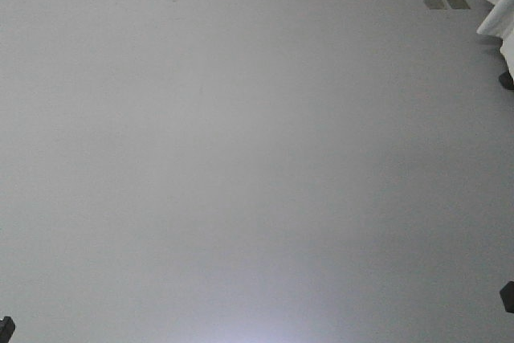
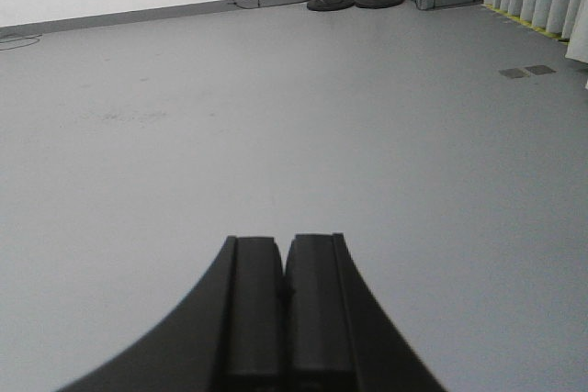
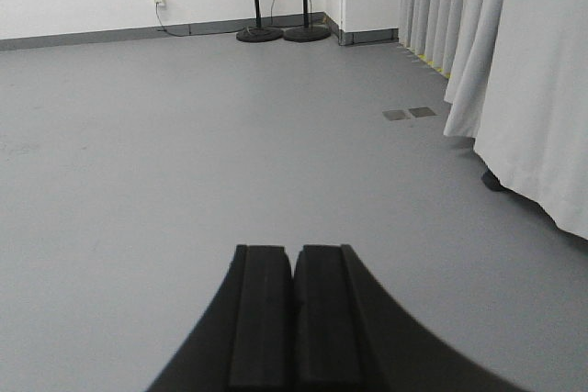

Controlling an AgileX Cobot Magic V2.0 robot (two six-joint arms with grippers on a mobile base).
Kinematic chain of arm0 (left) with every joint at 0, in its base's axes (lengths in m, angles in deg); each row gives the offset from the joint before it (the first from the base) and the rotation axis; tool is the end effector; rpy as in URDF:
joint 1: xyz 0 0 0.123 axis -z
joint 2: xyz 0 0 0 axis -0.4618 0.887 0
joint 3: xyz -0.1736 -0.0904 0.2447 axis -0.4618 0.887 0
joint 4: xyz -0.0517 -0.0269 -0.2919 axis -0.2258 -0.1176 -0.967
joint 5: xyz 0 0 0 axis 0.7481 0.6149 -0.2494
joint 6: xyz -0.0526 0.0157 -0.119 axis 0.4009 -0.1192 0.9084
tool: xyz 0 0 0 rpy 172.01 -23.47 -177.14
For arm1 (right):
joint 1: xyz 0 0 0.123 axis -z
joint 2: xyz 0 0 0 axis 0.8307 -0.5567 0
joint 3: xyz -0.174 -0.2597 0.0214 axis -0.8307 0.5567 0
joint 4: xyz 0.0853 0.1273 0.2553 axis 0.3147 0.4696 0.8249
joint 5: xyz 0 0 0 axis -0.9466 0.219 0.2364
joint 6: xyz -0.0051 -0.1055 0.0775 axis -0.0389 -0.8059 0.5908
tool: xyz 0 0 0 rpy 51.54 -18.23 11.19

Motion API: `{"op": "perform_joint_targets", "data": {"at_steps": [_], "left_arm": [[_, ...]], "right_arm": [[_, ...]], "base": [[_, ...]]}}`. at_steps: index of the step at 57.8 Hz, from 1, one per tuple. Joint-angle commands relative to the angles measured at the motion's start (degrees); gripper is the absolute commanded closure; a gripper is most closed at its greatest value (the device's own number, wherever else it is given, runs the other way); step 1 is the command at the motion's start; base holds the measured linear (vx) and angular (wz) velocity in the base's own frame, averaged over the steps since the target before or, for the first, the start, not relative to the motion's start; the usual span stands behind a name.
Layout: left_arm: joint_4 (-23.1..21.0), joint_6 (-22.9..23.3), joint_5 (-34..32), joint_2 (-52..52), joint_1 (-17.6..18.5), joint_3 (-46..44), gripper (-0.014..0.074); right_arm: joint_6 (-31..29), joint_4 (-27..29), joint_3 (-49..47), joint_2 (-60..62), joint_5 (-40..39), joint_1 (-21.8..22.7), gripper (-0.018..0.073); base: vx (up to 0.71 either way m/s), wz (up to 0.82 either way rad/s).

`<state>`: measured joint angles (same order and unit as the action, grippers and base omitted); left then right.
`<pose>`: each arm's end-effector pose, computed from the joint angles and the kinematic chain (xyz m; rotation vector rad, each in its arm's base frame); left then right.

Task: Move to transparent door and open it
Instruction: 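Drive the base forward across the grey floor, both grippers held still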

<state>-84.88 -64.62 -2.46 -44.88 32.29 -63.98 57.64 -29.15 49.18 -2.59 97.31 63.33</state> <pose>0.1117 -0.0131 0.1733 0.1560 1.7491 -0.0346 0.1122 -0.0163 0.1755 0.1683 1.7203 -0.0661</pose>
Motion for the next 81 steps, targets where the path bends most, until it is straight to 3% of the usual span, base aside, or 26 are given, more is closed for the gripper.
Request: {"op": "perform_joint_targets", "data": {"at_steps": [1,81], "left_arm": [[-0.6,0.3,-4.4,-0.7,-0.2,1.3,0.0602],[-0.6,0.3,-4.4,-0.7,-0.2,1.3,0.0602]], "right_arm": [[-0.2,-0.4,0.7,0.8,-4.6,0.1,0.0567],[-0.2,-0.4,0.7,0.8,-4.6,0.1,0.0567]], "base": [[0.0,0.0],[0.01,0.01]]}}
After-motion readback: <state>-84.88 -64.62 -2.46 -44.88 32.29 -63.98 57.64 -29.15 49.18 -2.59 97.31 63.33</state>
